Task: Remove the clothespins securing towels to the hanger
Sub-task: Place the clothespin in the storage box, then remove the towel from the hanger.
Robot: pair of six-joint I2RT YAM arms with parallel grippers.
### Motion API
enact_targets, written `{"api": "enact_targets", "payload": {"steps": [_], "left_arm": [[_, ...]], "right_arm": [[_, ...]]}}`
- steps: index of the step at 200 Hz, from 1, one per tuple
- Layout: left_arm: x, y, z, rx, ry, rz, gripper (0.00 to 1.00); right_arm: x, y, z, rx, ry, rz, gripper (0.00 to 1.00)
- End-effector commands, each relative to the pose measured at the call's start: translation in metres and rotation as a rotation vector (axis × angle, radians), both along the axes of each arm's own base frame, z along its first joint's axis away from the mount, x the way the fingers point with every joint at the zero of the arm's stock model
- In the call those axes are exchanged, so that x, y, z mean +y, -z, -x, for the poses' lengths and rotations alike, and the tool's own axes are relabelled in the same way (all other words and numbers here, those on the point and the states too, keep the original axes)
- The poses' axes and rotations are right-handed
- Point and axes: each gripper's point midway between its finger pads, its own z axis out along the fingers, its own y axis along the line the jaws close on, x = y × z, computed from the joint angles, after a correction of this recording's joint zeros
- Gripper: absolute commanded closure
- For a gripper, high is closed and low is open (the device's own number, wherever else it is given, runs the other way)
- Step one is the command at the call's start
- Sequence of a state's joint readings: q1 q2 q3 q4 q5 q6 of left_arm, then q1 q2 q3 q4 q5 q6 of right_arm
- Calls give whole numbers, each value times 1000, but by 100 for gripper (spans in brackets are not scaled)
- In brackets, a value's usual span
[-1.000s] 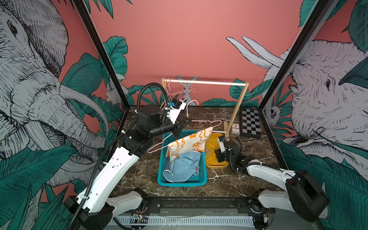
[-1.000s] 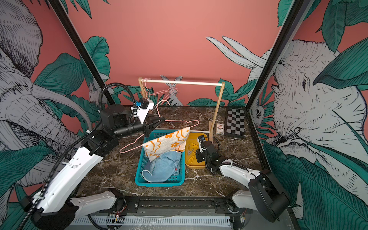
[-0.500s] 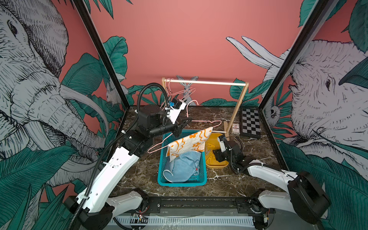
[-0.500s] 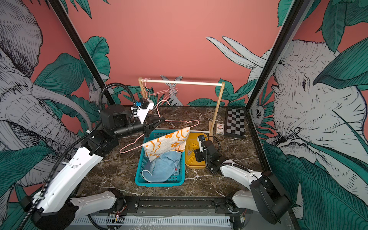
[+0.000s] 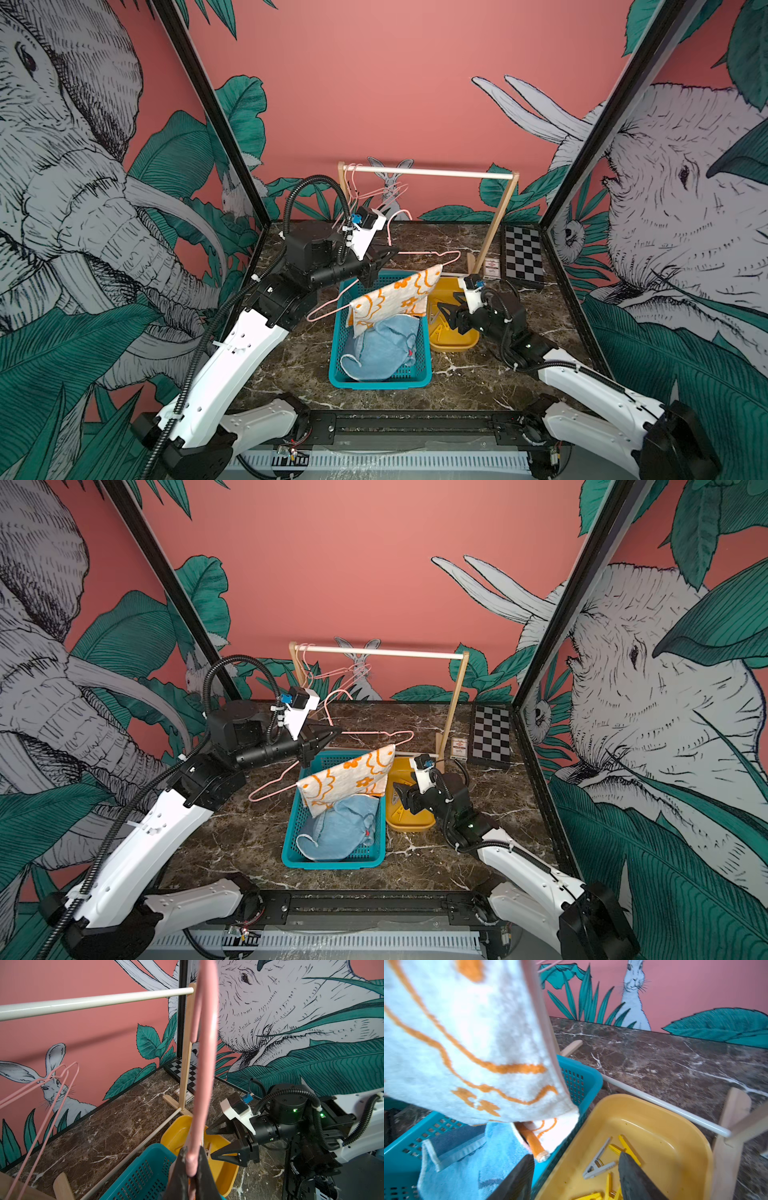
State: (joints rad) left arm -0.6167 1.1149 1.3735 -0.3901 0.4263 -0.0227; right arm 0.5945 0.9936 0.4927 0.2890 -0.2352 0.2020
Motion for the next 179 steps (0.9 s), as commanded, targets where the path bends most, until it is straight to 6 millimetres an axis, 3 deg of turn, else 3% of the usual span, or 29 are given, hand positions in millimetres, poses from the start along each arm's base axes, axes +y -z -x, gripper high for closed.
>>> {"api": "enact_targets", "payload": {"steps": [1, 101, 179], "left_arm": [[2, -23, 11, -63, 22, 61, 100], [1, -28, 22, -57, 69, 82, 100], [1, -26, 23, -54, 72, 83, 100]], "right_arm": [[12, -25, 5, -89, -86, -65, 36], [21, -66, -3, -194, -99, -139, 37], [41, -84, 6, -201, -230, -188, 61]]}}
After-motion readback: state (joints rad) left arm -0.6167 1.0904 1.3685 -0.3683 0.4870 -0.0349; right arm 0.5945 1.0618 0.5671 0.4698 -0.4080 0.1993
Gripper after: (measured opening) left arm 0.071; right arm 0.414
